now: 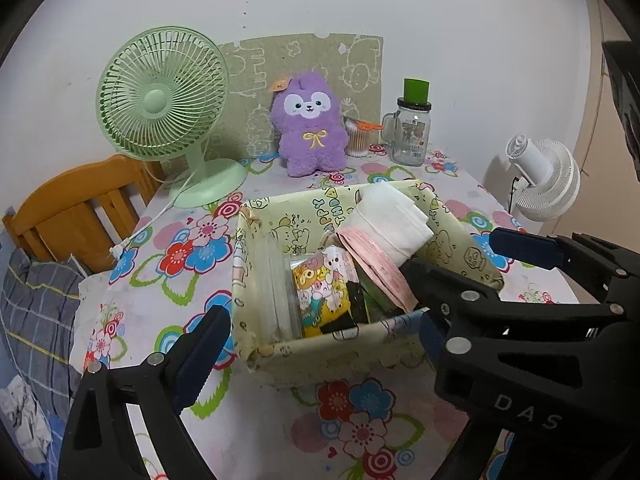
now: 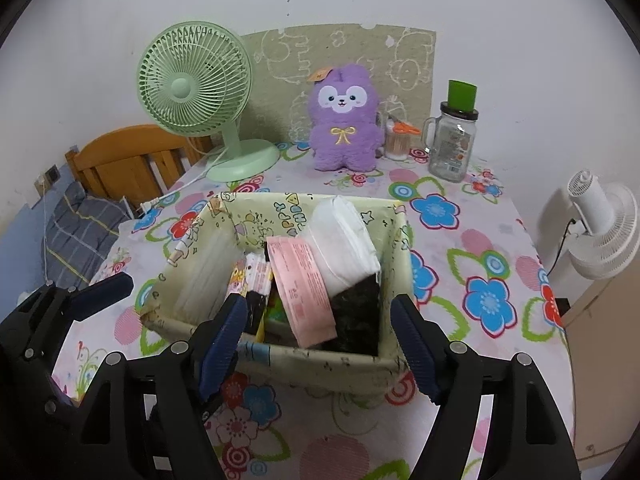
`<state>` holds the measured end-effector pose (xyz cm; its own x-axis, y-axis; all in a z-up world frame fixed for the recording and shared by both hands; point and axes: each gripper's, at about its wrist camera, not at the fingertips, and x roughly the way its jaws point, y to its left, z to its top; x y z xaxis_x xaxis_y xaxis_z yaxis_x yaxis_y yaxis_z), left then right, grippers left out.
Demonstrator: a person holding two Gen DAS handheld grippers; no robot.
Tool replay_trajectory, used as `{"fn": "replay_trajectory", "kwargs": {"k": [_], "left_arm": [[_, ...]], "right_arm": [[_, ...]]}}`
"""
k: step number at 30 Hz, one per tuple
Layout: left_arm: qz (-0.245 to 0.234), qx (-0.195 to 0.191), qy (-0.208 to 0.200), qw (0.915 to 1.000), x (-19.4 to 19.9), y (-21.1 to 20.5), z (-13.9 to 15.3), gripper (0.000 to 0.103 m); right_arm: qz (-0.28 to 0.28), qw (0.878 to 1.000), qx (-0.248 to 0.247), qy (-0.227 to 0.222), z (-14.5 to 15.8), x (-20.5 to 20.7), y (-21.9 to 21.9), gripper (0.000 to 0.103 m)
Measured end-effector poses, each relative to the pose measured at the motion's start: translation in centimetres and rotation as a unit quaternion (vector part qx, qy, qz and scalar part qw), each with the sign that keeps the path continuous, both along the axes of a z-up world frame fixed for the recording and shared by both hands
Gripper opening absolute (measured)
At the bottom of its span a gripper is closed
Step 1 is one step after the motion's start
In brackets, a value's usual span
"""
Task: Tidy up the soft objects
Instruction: 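Withdraw both open grippers up and away from the yellow box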
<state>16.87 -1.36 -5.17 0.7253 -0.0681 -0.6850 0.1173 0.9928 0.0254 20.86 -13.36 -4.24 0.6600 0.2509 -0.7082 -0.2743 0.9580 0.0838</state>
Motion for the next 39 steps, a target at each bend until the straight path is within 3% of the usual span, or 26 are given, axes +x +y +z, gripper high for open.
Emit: {"fn": "replay_trajectory", "kwargs": {"k": [39], "left_arm": [[0.021, -0.012, -0.048, 0.9986, -7.9, 1.0, 3.0, 0.103]], "right_arm": [[-0.066, 0.997, 0.011, -0.044, 3.1, -8.9, -4.9, 0.087]]}}
